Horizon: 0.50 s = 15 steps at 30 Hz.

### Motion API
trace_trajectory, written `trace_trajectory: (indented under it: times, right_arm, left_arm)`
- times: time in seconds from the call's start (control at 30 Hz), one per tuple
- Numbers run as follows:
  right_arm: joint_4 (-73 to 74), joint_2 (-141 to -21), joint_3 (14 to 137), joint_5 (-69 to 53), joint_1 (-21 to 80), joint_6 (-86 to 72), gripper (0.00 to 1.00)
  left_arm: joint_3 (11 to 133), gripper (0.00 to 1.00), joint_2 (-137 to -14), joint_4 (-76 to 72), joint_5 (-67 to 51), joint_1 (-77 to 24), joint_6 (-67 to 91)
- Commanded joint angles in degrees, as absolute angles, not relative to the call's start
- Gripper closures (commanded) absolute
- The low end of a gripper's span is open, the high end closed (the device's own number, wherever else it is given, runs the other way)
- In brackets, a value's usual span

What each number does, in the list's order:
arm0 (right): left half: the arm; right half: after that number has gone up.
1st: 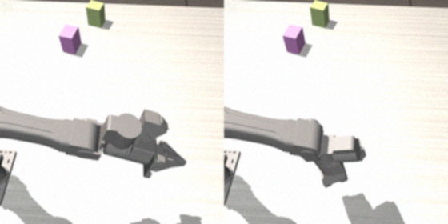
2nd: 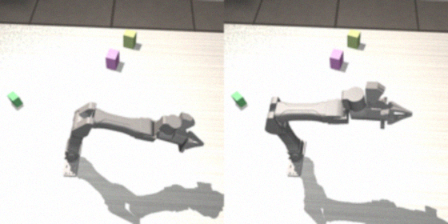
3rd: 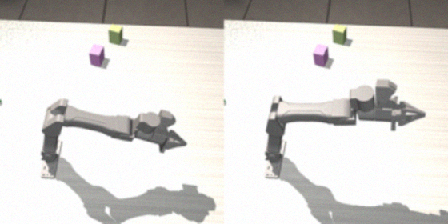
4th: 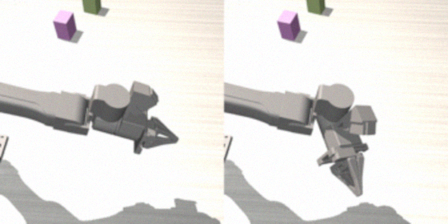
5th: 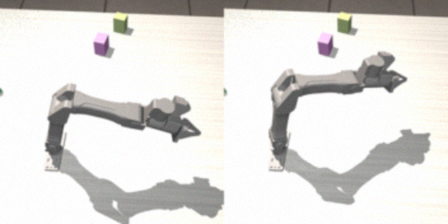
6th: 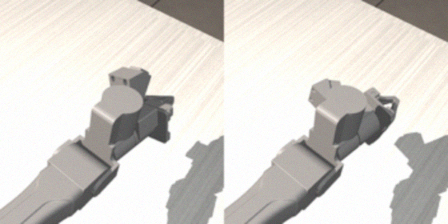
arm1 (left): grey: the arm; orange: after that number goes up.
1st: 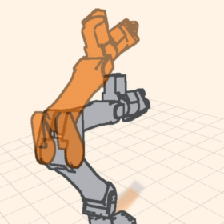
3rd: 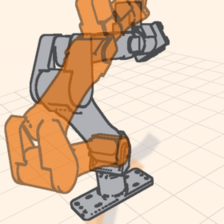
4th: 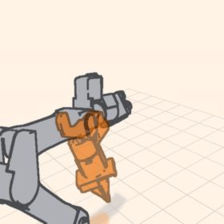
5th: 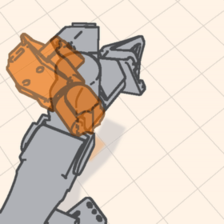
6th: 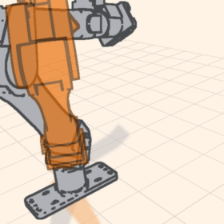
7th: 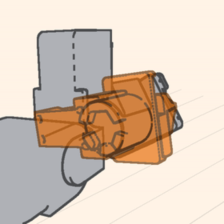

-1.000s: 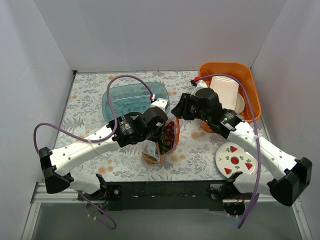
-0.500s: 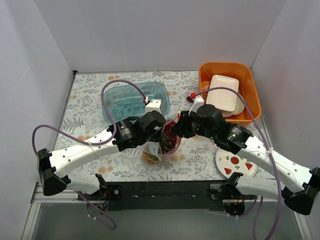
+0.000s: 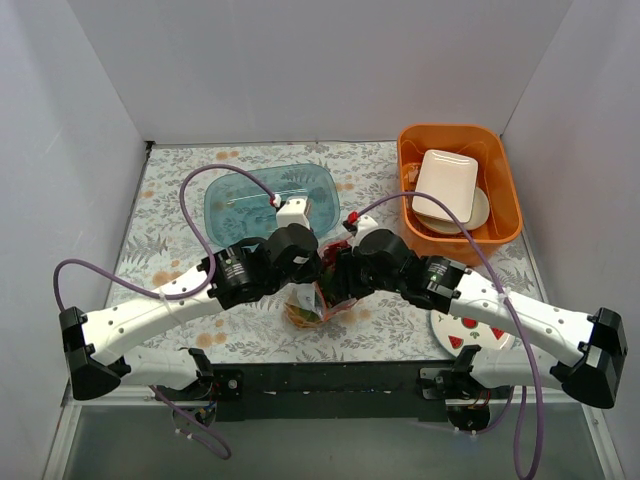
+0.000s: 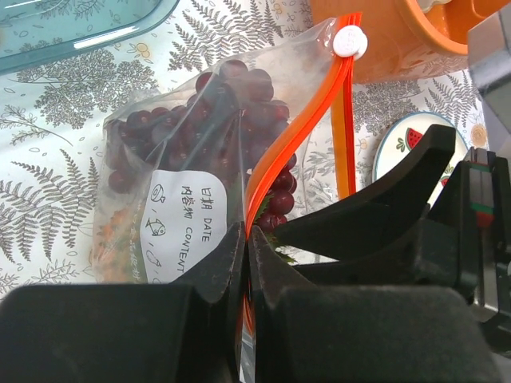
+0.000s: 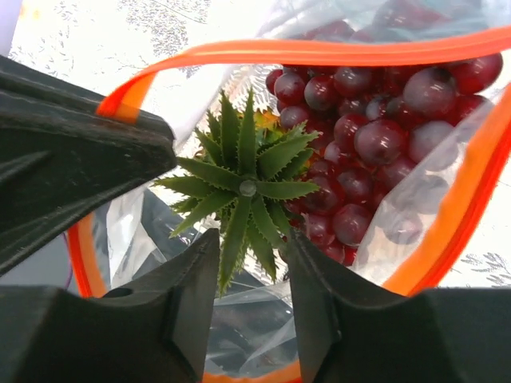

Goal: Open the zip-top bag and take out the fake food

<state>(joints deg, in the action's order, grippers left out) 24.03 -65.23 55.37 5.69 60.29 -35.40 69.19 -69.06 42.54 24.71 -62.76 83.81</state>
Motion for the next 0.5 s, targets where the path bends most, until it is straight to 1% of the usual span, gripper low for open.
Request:
trace_trajectory:
  times: [0.0,0.17,0.33,0.43,0.47]
  right_arm:
    - [20.92,-66.27,55.98,6.42,61.70,-34.10,0.49]
    - [21.18,-68.55,56.86,7.12,64.41,-33.14,0.45]
    - [22.68,-70.84,56.96,9.49,65.13,-33.22,0.45]
    - [22.15,-70.93,56.78,11.42,65.21,-33.57,0.55]
    - [21.89,-70.84,56.78,13.08,65.13,-33.84,0.67]
  left_arm:
    - [67.77,1.00,-67.76,40.69,25.49,-62.93,84.46]
    - [66.89,1.00,-67.50,40.08,25.58,-62.93,84.64]
    - [66.71,1.00,-67.24,39.64,25.84,-62.93,84.99]
    - [66.27,1.00,-66.80,39.55,26.10,-62.93,85.25]
    - [65.92,1.00,-66.62,39.55,26.10,-62.93,85.34]
